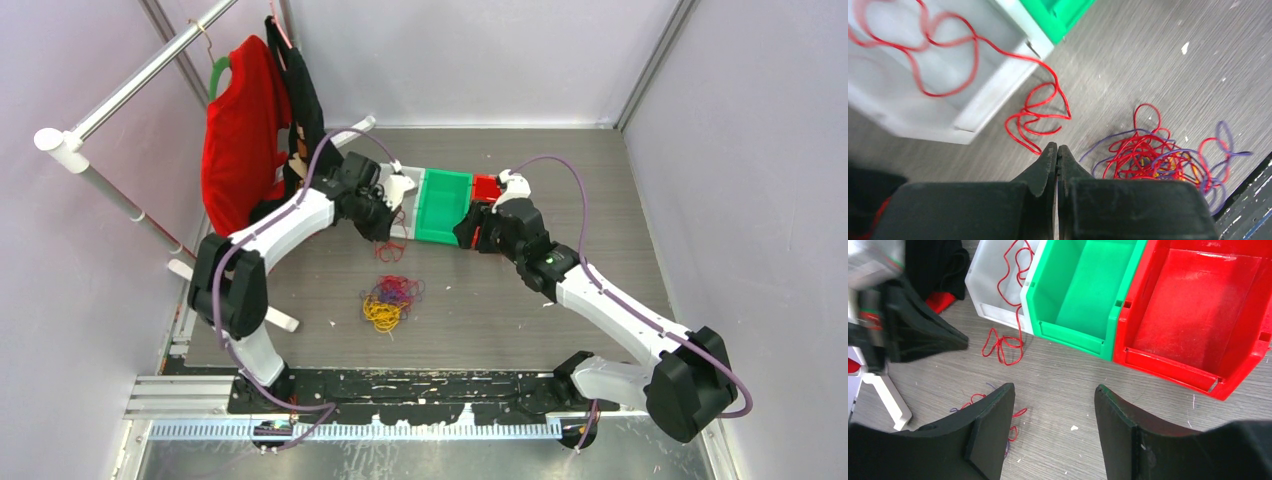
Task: Untangle the cables
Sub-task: Place the cable in the bin.
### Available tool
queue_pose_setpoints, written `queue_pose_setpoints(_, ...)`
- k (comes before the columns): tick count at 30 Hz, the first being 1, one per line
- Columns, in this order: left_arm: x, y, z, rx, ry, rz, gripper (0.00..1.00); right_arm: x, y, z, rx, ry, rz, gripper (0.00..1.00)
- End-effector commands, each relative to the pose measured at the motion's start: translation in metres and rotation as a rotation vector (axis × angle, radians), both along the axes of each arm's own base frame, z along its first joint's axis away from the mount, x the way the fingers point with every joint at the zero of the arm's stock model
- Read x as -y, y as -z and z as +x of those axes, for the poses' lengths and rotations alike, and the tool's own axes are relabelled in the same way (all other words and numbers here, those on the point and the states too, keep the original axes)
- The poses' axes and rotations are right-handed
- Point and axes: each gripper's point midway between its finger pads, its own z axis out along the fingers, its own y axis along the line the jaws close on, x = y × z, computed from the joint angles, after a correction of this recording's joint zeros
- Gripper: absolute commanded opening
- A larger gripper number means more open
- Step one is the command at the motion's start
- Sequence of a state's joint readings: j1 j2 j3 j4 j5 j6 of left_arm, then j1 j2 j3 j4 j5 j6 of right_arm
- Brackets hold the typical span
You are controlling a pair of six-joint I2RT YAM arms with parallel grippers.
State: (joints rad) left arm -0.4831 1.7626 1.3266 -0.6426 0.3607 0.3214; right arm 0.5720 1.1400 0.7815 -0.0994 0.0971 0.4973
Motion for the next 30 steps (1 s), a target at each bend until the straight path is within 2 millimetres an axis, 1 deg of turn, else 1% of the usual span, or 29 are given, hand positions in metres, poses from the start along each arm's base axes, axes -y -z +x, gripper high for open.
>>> queue_pose_setpoints(1,0.011,-0.081,0.020,0.179,0.008,-0.099,0.00,-0.006,-0.032,0.006,0.061,-0.005,0.059,0.64)
queue_pose_setpoints(3,0.012,-0.090,0.025,0.195,0.004,-0.098,0.00,-0.005,-0.032,0.005,0.061,-0.005,0.056,0.64)
queue_pose_setpoints(4,0.011,-0.091,0.024,0.188,0.012,-0.092,0.00,-0.004,-0.032,0.005,0.062,-0.003,0.056,0.63)
queue_pose_setpoints(6,0.010,-0.082,0.019,0.150,0.019,-0.075,0.00,-0.003,-0.031,0.003,0.061,-0.001,0.053,0.64)
queue_pose_setpoints(8,0.005,-0.067,0.014,0.122,0.004,-0.054,0.01,0.000,-0.030,0.002,0.062,0.007,0.049,0.66)
queue_pose_setpoints(9,0.002,-0.059,0.011,0.113,-0.011,-0.047,0.07,0.002,-0.030,0.001,0.063,0.011,0.048,0.69)
queue_pose_setpoints(10,0.000,-0.051,0.010,0.110,-0.027,-0.040,0.20,0.003,-0.029,0.000,0.064,0.014,0.045,0.71)
queue_pose_setpoints(11,-0.004,-0.043,0.008,0.099,-0.045,-0.030,0.26,0.005,-0.028,-0.001,0.064,0.018,0.042,0.73)
queue_pose_setpoints(14,-0.014,-0.028,0.008,0.085,-0.123,-0.012,0.33,0.006,-0.027,-0.001,0.066,0.017,0.035,0.76)
queue_pose_setpoints(17,-0.025,-0.017,0.014,0.086,-0.215,-0.014,0.34,0.003,-0.025,-0.001,0.060,0.005,0.033,0.76)
queue_pose_setpoints(20,-0.031,-0.004,0.019,0.070,-0.269,-0.014,0.34,0.000,-0.024,-0.001,0.056,-0.006,0.044,0.76)
queue_pose_setpoints(26,-0.027,0.026,0.029,0.051,-0.322,-0.028,0.28,-0.004,-0.023,-0.001,0.055,-0.026,0.052,0.75)
queue_pose_setpoints(30,-0.022,0.036,0.034,0.036,-0.330,-0.050,0.30,-0.006,-0.025,-0.002,0.061,-0.041,0.052,0.75)
